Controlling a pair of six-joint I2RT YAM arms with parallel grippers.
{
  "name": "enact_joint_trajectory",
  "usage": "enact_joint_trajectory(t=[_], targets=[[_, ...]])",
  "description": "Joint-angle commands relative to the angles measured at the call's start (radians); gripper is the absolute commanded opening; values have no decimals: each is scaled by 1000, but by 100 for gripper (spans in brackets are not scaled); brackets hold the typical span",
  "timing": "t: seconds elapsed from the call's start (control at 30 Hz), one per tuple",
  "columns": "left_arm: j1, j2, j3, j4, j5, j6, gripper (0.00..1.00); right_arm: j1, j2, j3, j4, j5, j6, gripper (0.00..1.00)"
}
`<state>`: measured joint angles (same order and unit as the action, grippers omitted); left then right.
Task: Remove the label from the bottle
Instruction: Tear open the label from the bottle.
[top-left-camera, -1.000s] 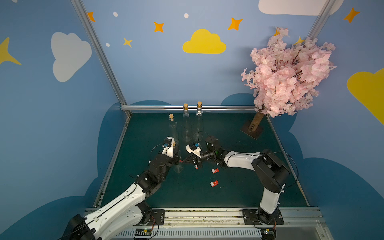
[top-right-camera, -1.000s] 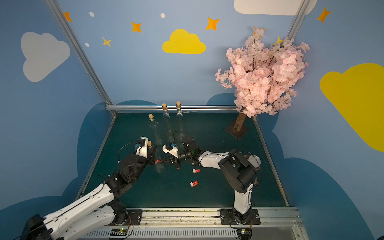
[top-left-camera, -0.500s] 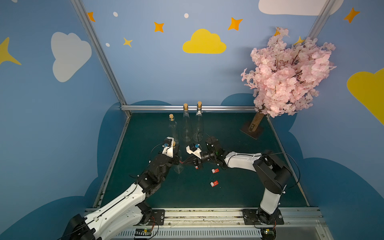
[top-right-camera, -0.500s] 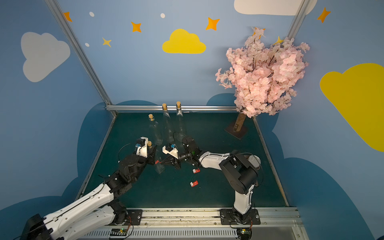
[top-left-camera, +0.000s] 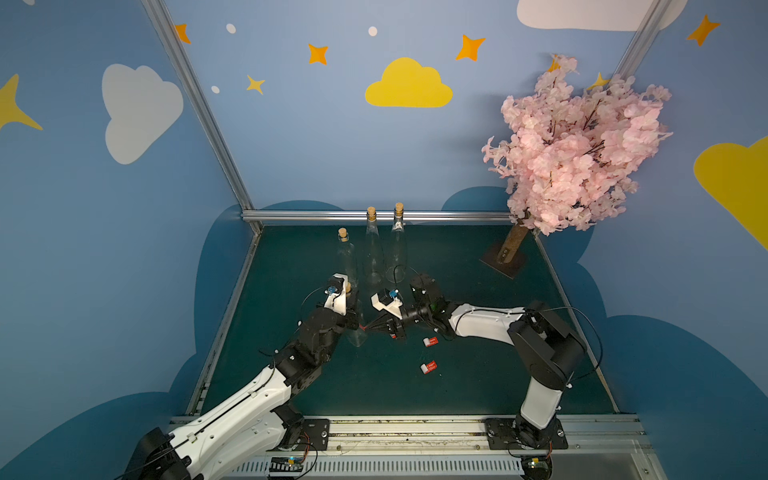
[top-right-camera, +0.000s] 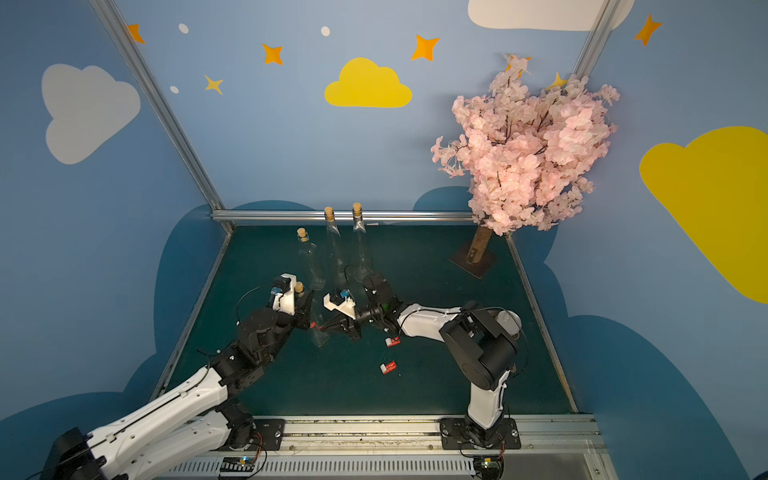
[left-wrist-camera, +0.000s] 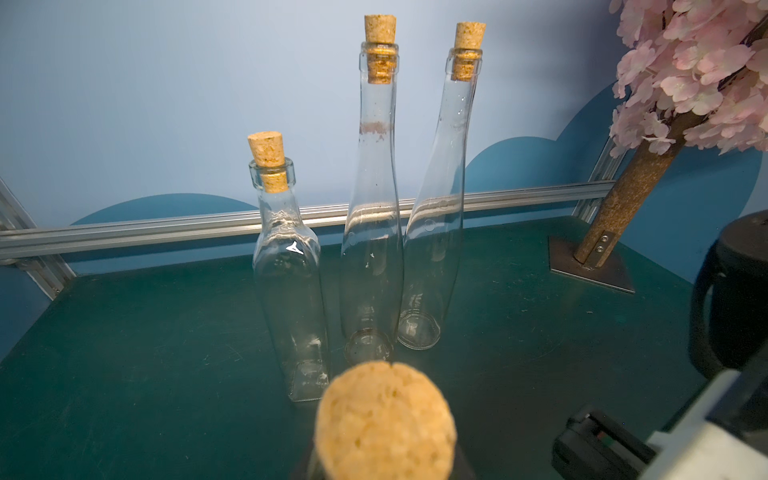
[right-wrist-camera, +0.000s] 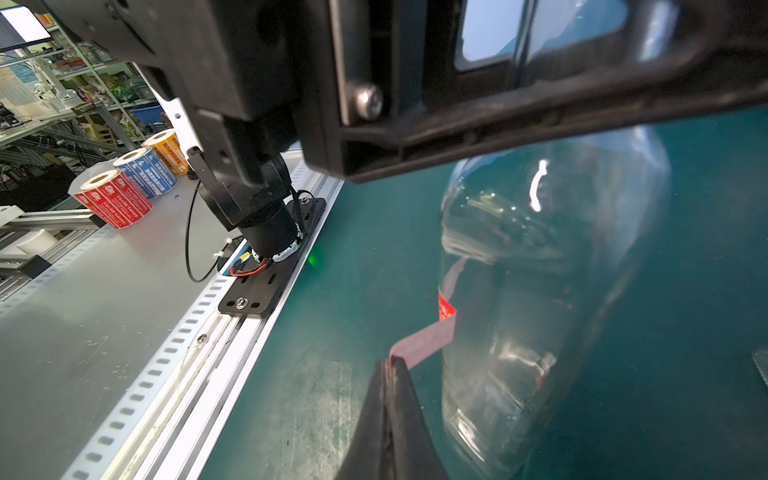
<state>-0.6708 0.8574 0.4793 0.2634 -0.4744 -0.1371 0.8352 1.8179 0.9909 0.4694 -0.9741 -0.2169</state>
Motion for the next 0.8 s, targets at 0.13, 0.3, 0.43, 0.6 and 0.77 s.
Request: enact_joint_trajectory(t=[0.13, 0.3, 0.43, 0.6, 0.77], targets=[[3, 14, -15, -16, -23, 11, 3, 13, -38, 8, -32, -48, -15, 0], [3, 13, -14, -15, -23, 11, 3, 18, -39, 7, -33, -48, -15, 0], [2, 12, -16, -16, -23, 11, 3, 21, -39, 10, -35, -48, -16, 0], [2, 12, -18, -17, -23, 10, 3, 24, -39, 12, -37, -48, -16, 0], [2, 12, -19, -17, -23, 10, 3, 26, -38, 12, -37, -48, -16, 0]])
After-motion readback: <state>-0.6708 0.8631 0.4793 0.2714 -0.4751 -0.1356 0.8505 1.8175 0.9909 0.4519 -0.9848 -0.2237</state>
